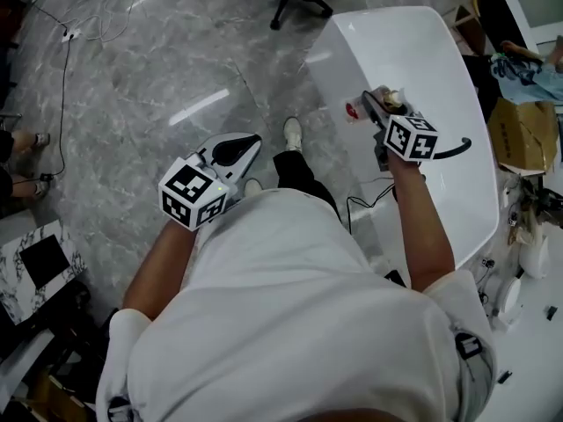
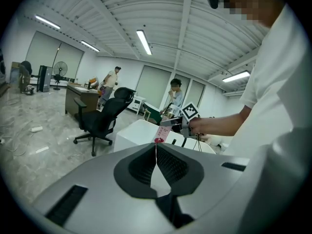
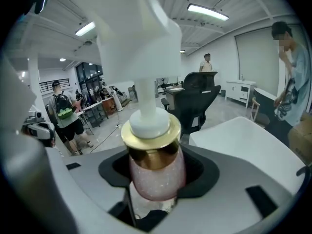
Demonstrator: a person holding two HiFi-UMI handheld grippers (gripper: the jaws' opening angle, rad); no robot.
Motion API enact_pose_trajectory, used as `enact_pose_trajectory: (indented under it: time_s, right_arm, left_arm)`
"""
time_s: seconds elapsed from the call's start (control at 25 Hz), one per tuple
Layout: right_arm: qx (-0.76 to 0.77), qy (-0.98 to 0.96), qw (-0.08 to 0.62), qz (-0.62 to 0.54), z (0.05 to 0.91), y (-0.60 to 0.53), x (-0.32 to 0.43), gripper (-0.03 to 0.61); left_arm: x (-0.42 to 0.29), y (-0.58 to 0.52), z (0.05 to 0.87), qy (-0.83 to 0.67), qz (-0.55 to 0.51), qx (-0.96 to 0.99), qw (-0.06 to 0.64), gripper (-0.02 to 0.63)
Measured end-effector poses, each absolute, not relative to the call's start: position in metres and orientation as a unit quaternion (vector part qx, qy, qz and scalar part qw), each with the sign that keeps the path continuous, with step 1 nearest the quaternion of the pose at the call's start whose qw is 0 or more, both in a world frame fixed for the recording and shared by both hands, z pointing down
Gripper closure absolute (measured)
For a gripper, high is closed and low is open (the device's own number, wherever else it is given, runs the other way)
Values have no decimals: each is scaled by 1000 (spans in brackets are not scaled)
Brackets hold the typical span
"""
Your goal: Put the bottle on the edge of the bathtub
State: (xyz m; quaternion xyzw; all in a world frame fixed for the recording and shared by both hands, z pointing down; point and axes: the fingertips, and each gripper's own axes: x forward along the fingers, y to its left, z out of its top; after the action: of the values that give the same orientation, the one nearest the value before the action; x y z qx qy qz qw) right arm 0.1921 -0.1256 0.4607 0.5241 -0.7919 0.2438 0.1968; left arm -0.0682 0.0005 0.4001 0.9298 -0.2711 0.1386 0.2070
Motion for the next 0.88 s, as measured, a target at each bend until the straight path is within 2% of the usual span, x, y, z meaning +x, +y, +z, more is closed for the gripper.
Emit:
enact_pose_trajectory:
  time_s: [0.6,0.88]
  right_arm:
    - [551,-768,219,241,544,-362,262,350]
    - [556,-763,228,237,586,-442,278,351]
  left_arm:
    - [-32,-166,401,-334,161,899,232,594]
    - [-9,-210,404,-348,178,888,242,594]
